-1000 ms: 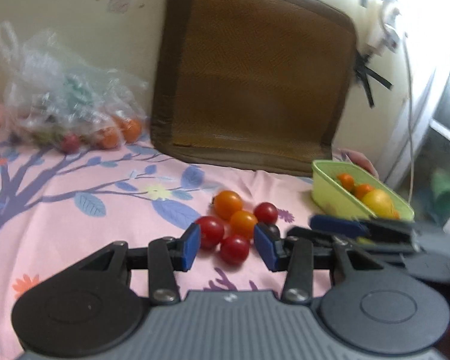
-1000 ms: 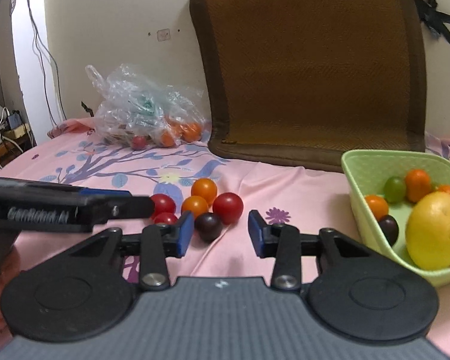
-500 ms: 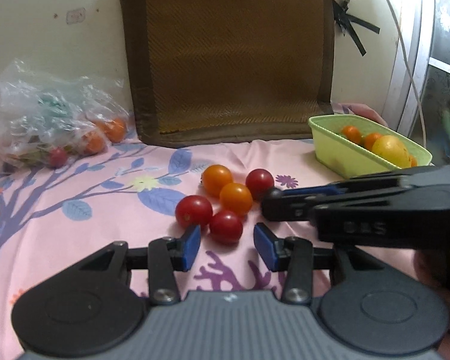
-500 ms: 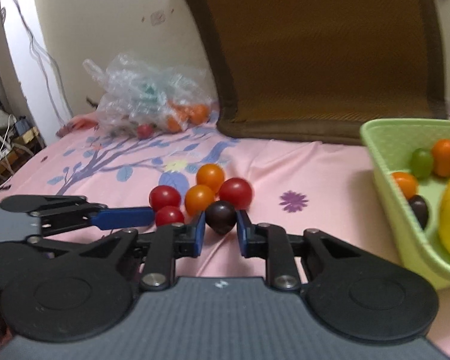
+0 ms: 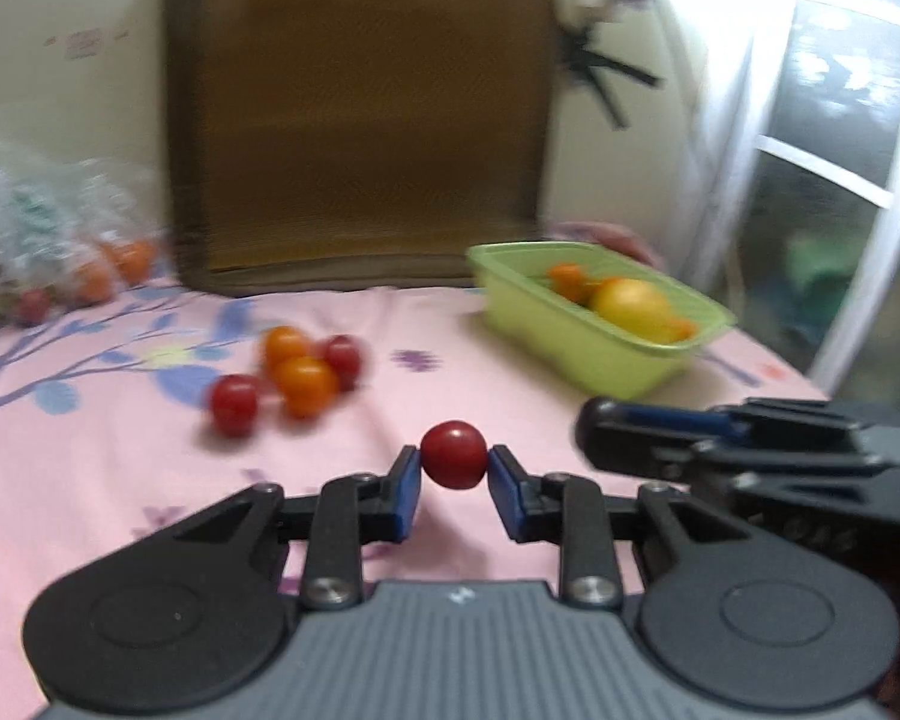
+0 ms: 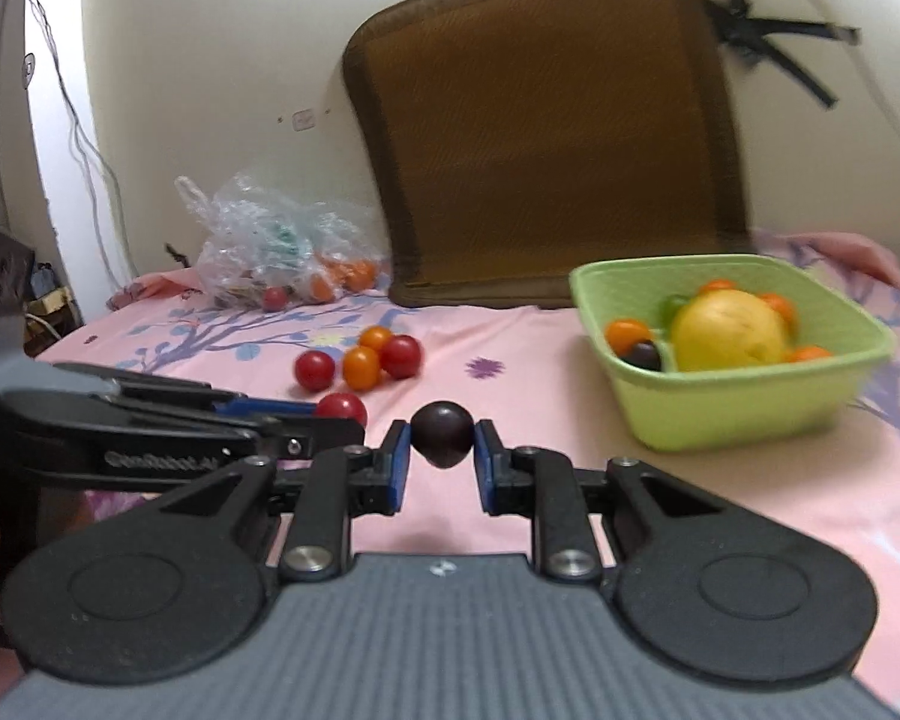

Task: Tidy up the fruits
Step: 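Carry both cherry tomatoes into the green bowl and open both grippers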

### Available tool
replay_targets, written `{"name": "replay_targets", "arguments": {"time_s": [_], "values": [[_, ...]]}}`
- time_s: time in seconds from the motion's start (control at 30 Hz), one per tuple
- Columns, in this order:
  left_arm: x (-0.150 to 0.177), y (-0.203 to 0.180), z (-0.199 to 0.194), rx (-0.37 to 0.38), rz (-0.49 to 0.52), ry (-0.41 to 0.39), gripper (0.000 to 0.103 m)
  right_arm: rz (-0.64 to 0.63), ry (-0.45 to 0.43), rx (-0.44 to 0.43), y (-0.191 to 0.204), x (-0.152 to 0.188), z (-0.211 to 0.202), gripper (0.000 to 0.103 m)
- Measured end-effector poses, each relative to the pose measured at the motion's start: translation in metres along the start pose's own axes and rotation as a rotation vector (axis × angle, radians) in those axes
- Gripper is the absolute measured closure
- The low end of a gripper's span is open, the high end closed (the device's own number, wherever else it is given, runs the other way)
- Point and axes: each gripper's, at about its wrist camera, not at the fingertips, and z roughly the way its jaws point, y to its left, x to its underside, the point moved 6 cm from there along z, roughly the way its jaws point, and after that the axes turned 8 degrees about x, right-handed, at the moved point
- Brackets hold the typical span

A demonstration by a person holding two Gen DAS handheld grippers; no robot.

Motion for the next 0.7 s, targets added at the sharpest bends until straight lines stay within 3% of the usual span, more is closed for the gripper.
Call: {"name": "replay_targets", "arguments": {"time_s": [0.13,0.37,0.53,0.7], "values": [[-0.009,-0.032,0.008,0.044,0.068,0.000,0.078,0.013,-0.067,0.067,-0.020,-0.003,-0.017,0.078],[-0.062,-0.065,0.046,0.079,0.123,-0.018,0.078,0.055,-0.183,0.216,-0.080,-0.029,-0.022,0.078],[-0.088,-0.068,0.086,0.064,0.115,-0.011,0.078,0.100,-0.182,0.310,-0.127,-0.038,-0.003,0.078],[-0.100,-0.053,0.120,0.045,0.061,0.007,0.078,0.124,-0.163,0.324,-0.144,-0.034,0.012,0.078]]}}
